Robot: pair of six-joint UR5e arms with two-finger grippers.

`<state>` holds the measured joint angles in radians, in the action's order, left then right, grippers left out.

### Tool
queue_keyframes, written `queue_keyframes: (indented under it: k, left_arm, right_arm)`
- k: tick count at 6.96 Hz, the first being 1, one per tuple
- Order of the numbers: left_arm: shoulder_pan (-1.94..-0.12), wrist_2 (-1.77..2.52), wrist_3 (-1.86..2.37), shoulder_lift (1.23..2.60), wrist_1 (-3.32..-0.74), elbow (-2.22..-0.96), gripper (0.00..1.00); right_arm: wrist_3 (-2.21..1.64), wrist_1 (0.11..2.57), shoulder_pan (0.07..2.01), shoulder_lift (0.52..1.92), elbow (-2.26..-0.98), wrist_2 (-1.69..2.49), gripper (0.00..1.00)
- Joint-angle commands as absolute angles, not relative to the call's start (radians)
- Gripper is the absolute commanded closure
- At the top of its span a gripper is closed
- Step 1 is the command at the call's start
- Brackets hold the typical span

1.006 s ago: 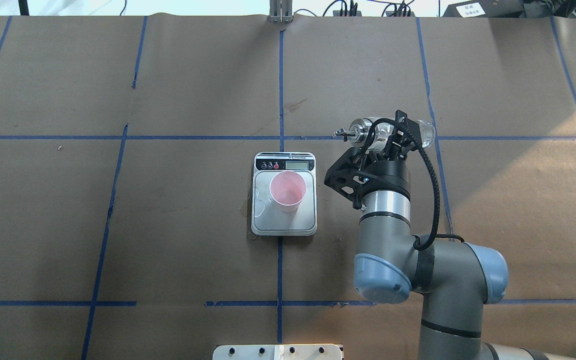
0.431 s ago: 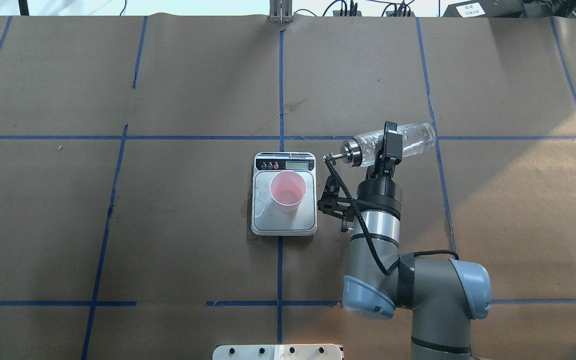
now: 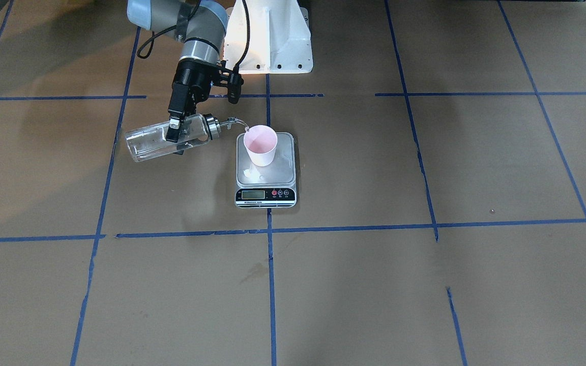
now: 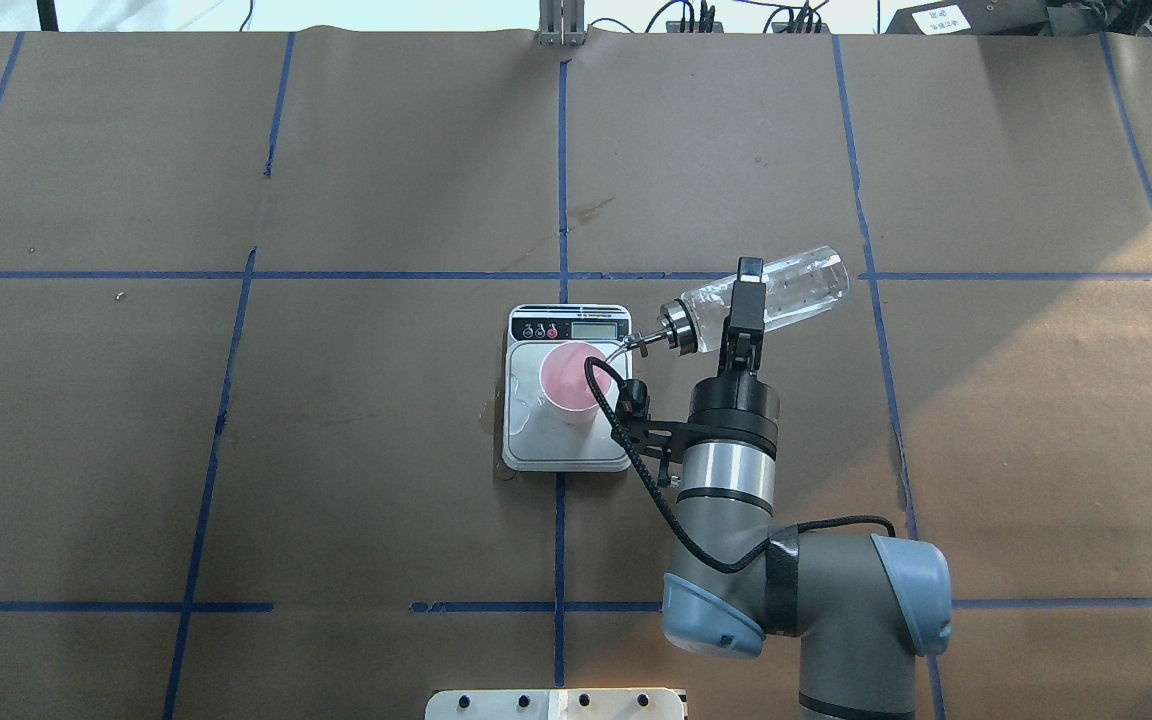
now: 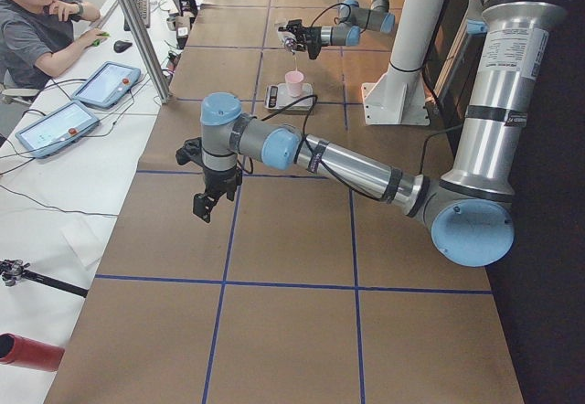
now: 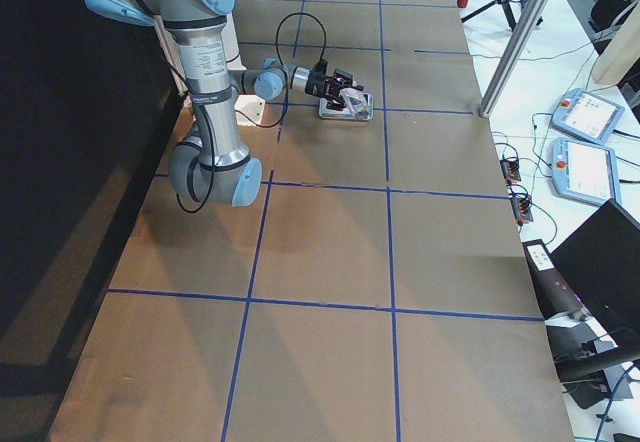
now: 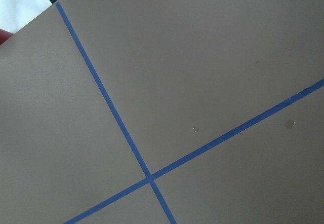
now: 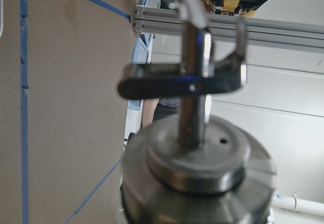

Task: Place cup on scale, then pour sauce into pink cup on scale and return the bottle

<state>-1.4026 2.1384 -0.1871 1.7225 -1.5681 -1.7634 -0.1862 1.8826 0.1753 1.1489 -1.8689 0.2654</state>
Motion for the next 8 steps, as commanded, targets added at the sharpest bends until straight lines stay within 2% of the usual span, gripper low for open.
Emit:
queue_keyframes:
  k: [1, 5, 8]
  left_arm:
    - [-1.404, 2.138, -0.187, 1.723, -1.568, -1.759, 0.00]
    - [-1.411, 2.138, -0.187, 1.723, -1.569, -1.759, 0.00]
    - [-1.411, 2.140, -0.187, 1.724, -1.569, -1.763, 0.00]
  right_arm:
    - [-0.081, 1.888, 0.175, 1.140, -1.859, 0.233, 1.00]
    - [0.147, 1.888, 0.187, 1.126, -1.865, 0.183, 1.00]
    - [0.056, 1.876, 0.187, 1.127, -1.865, 0.193, 1.00]
